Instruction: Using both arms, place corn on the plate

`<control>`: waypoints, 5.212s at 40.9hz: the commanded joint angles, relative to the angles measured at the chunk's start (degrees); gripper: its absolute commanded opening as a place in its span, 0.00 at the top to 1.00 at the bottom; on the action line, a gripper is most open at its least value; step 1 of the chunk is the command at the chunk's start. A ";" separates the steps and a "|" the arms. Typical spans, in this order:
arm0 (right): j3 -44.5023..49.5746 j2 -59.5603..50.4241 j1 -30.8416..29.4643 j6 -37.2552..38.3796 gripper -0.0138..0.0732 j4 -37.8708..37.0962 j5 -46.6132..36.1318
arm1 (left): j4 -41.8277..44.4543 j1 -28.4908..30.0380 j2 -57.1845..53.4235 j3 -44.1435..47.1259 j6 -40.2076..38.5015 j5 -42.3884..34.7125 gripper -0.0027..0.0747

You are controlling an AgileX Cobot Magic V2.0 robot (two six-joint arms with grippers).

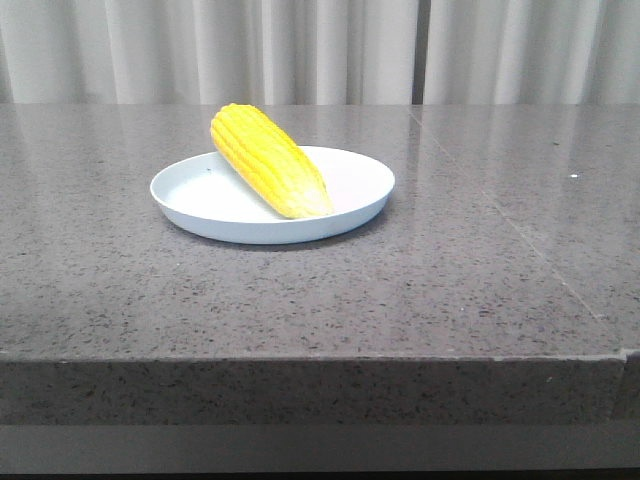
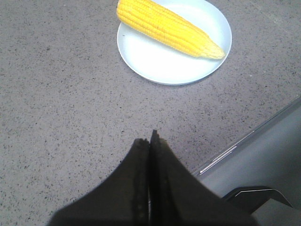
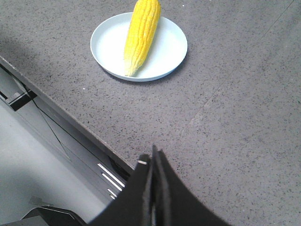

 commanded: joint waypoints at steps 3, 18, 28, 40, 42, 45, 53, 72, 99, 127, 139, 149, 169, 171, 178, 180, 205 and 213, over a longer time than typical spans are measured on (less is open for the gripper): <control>-1.37 0.23 -0.46 -0.63 0.94 -0.44 -4.03 | 0.22 -0.34 -2.33 -0.31 -0.72 -3.64 0.99; -1.37 0.23 -0.46 -0.63 0.94 -0.44 -4.03 | 1.72 11.06 -13.89 10.13 -0.72 -12.87 0.99; -1.37 0.23 -0.46 -0.63 0.94 -0.44 -4.03 | 0.53 17.88 -23.73 22.98 -0.72 -27.50 0.99; -1.37 0.23 -0.46 -0.63 0.94 -0.44 -4.03 | -0.52 24.42 -36.02 41.67 -0.72 -44.64 0.99; -1.37 0.23 -0.46 -0.63 0.94 -0.44 -4.03 | -1.27 25.51 -37.68 44.06 -0.72 -46.38 0.99; -1.37 0.23 -0.46 -0.63 0.94 -0.44 -4.03 | -2.30 27.05 -39.93 47.51 -0.72 -48.50 0.99; -1.37 0.23 -0.46 -0.63 0.94 -0.44 -4.03 | -3.00 30.53 -45.03 55.09 -0.72 -56.15 0.99; -1.37 0.23 -0.46 -0.63 0.94 -0.44 -4.04 | -7.61 33.66 -46.53 62.23 -0.72 -65.97 0.99; -1.37 0.23 -0.46 -0.63 0.94 -0.44 -4.04 | -7.12 33.35 -46.53 62.23 -0.62 -65.95 0.99; -1.37 0.23 -0.46 -0.63 0.94 -0.44 -4.04 | -7.12 32.06 -46.53 62.23 -0.62 -65.95 0.99; 1.10 -2.18 -1.71 -0.63 0.94 0.04 -5.56 | -7.12 32.06 -46.53 62.23 -0.62 -65.95 0.99; 17.13 -14.70 -17.73 -0.63 0.94 0.15 -23.52 | -7.12 32.06 -46.44 62.23 -0.62 -65.95 0.99; 52.46 -31.47 -36.79 -0.58 0.94 0.86 -62.98 | -7.12 32.06 -46.44 62.23 -0.62 -65.95 0.99; 52.88 -31.47 -36.83 -0.58 0.94 0.86 -63.52 | -7.12 32.06 -46.44 62.23 -0.62 -65.95 0.99; 52.88 -31.47 -36.83 -0.52 0.94 0.86 -64.44 | -7.12 32.06 -46.44 62.23 -0.62 -65.95 0.99; 52.88 -31.47 -36.83 -0.04 0.94 0.91 -64.44 | -7.12 32.06 -46.44 62.23 -0.62 -65.95 0.99; 52.88 -31.47 -36.72 5.68 0.94 -0.88 -66.32 | -7.12 32.06 -46.44 62.23 -0.62 -65.95 0.99; 52.88 -31.47 -36.72 5.68 0.94 -0.88 -66.09 | -7.12 32.06 -46.44 62.23 -0.62 -65.95 0.99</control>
